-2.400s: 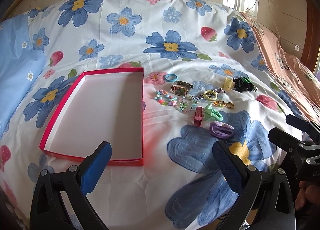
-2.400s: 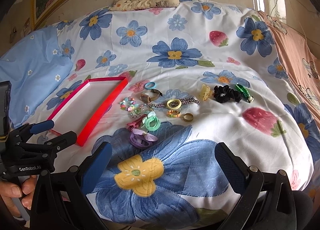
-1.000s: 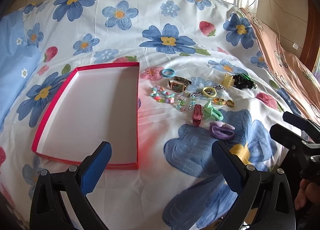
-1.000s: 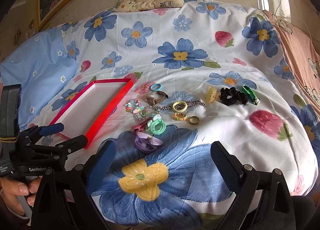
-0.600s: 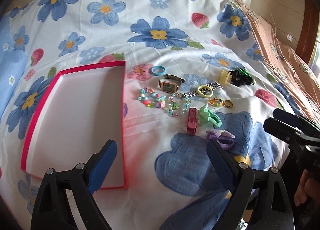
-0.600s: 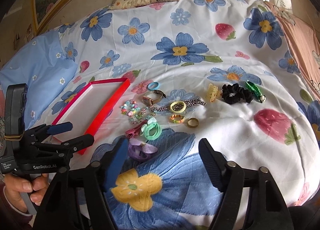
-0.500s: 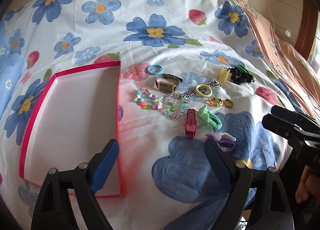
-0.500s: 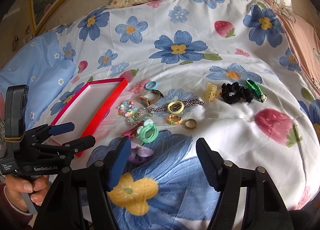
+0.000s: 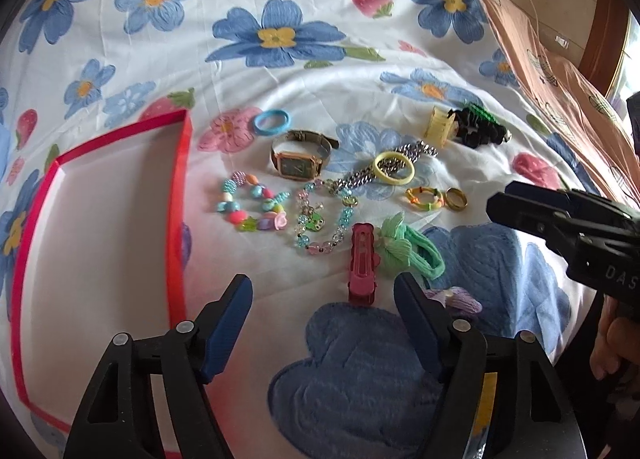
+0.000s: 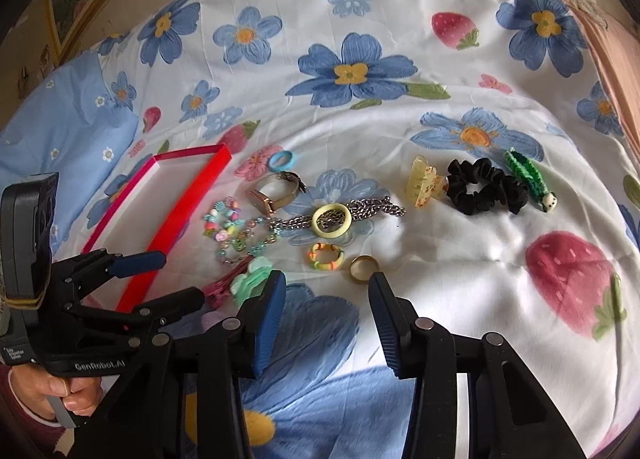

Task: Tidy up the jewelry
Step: 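Grasp the pink hair clip with the left tool while the right tool grasps the gold ring, then carry clip and ring into the red box and open both tools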

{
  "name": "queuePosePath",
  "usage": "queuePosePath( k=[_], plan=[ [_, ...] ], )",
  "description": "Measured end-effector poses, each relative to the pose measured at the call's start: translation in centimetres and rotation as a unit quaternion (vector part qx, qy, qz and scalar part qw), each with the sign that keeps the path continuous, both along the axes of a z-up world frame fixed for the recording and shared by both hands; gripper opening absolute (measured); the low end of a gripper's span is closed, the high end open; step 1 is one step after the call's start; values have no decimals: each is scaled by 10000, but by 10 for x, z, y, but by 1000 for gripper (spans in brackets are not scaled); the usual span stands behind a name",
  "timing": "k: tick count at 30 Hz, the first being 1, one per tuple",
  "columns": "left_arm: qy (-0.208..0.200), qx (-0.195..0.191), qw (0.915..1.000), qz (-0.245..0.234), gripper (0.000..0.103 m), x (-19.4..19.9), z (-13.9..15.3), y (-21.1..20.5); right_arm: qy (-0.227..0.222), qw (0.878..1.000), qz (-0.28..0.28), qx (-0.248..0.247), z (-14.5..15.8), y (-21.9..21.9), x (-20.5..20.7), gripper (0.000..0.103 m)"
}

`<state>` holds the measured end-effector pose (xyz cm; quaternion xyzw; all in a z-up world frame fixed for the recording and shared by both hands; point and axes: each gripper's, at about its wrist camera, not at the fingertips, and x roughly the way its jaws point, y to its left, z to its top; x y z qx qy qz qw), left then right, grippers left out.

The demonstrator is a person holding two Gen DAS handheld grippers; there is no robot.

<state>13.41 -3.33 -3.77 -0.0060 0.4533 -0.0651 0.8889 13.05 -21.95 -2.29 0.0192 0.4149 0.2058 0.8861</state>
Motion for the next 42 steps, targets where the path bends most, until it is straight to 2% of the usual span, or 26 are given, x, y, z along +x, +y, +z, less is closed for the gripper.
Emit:
queuePosePath(
  k=[4,8,11,15,18,19,20,32,42],
  plan=[
    [149,-94,9998,19,69,15,-9,3,135,9998,41,-109,-9,3,14,41],
    [276,-204,9994,-32,60,25,-18,4,271,9992,18,-303,-20,6,29,37],
    [271,-188,9994,-71,57,26,-20,-3,410,9985,-1,-374,-30,6,36,34],
    [277,-208,9993,-170,49,31,-24,-5,496,9976,-3,-487,-40,8,40,26],
    [256,-234,9991,-242,34,29,-25,-7,480,9977,-8,-476,-41,7,40,23],
    [256,-253,9990,-271,23,29,-25,-7,474,9978,-6,-473,-41,7,40,23],
    [265,-291,9988,-298,18,29,-25,-6,456,9979,-14,-464,-40,7,40,23],
    [93,-588,9979,-238,16,4,-7,12,215,9996,-37,-201,-15,11,21,23],
    [-152,-598,9980,169,16,-31,17,48,58,9994,341,-2,3,48,7,23]
  ],
)
